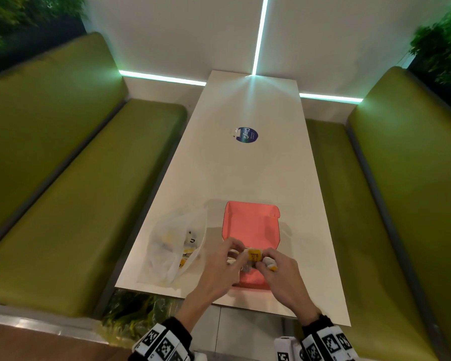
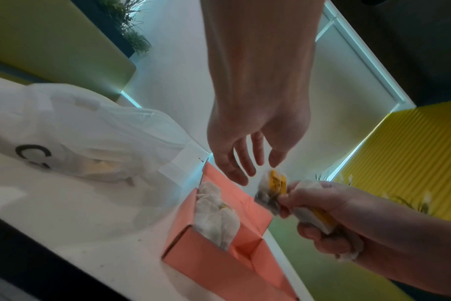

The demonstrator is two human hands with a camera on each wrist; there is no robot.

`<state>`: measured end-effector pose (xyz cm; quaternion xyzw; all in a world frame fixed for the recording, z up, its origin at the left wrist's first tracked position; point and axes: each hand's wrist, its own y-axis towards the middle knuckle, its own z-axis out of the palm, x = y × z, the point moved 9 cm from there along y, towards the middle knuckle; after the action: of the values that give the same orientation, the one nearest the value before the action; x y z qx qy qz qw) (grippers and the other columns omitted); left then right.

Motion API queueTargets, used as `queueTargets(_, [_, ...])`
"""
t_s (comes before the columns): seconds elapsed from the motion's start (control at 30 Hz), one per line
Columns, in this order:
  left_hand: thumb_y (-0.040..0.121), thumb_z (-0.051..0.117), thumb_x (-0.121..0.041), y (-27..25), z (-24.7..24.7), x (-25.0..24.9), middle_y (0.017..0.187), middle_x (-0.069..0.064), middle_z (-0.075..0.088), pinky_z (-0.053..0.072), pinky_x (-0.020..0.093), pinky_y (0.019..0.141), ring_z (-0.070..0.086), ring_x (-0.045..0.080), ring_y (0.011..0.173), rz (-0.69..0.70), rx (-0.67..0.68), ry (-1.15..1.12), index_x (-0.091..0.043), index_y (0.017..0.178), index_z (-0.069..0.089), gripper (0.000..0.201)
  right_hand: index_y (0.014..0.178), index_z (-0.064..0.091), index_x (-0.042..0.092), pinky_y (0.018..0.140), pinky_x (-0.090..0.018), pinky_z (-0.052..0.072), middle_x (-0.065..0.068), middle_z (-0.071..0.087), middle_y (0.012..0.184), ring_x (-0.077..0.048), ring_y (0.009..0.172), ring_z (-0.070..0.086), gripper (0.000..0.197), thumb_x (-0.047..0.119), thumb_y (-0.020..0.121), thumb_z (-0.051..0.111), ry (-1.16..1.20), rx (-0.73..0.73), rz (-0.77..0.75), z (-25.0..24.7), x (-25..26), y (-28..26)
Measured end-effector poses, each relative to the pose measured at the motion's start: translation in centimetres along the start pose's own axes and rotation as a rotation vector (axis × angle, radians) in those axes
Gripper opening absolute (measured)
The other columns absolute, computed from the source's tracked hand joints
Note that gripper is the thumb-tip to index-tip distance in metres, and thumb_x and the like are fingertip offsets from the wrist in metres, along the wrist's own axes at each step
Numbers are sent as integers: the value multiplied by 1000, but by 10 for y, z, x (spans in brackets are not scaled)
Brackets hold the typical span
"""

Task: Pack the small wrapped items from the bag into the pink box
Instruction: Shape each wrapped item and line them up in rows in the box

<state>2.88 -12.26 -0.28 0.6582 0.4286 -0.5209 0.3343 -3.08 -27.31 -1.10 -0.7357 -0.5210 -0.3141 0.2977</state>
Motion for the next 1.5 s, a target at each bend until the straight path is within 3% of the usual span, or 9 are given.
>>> queueTargets(0.17, [95,60,-31,-14,-20,33,114,-11,55,39,12,83,52,4,102,-41,-129,306,-33,112,53,19,80,57,25,66,-40,51,6,64,81,-17,76,61,17,41,82,61,-262,158,161,21,-36,4])
queueTargets(0.27, [98,56,-31,-20,-18,50,133,-2,48,39,24,97,47,14,119,-130,-92,386,-22,138,45,42,79,53,23,69,-36,49,2,64,88,-24,82,60,19,41,85,58,-370,222,207,37,-43,10])
queueTargets(0.37, [101,50,-21,-23,-12,58,138,1,47,40,33,107,45,20,129,-198,-5,413,-13,145,39,47,89,55,26,74,-37,51,-2,65,99,-28,91,63,9,35,90,53,-413,240,249,50,-50,16])
queueTargets(0.57, [96,58,-18,-22,-10,69,110,-17,59,52,25,90,59,5,103,-215,20,278,-27,123,53,28,106,61,16,71,-32,42,-8,62,108,-31,97,61,20,29,93,52,-340,178,364,51,-57,20])
queueTargets(0.7, [96,61,-26,-20,-8,74,111,-14,64,54,22,85,60,-1,101,-193,12,246,-27,123,57,27,84,63,16,67,-37,51,-5,68,89,-27,79,62,14,29,84,58,-203,142,388,51,-55,24])
queueTargets(0.8, [96,61,-25,-19,-8,76,111,-14,65,53,22,85,61,0,101,-194,13,244,-27,123,57,27,66,60,17,58,-33,44,-2,65,72,-24,69,61,23,35,79,63,-127,119,383,53,-56,25])
queueTargets(0.93, [96,60,-33,-19,-8,78,115,-11,65,55,29,88,60,0,103,-196,21,258,-26,128,56,33,70,62,16,58,-32,41,-2,65,74,-23,70,60,31,47,73,60,-120,101,389,54,-61,26])
queueTargets(1.3, [97,59,-34,-19,-9,78,119,-10,61,53,32,93,59,8,109,-189,31,268,-22,133,51,39,81,64,14,63,-31,43,-4,65,85,-23,77,60,20,31,77,73,-98,82,366,50,-64,27])
queueTargets(1.5, [100,52,-38,-21,-16,47,120,-12,51,39,18,86,52,7,108,-39,-70,400,-27,131,52,33,75,61,20,54,-19,35,0,65,79,-17,73,59,20,30,74,78,-5,7,275,22,-48,21])
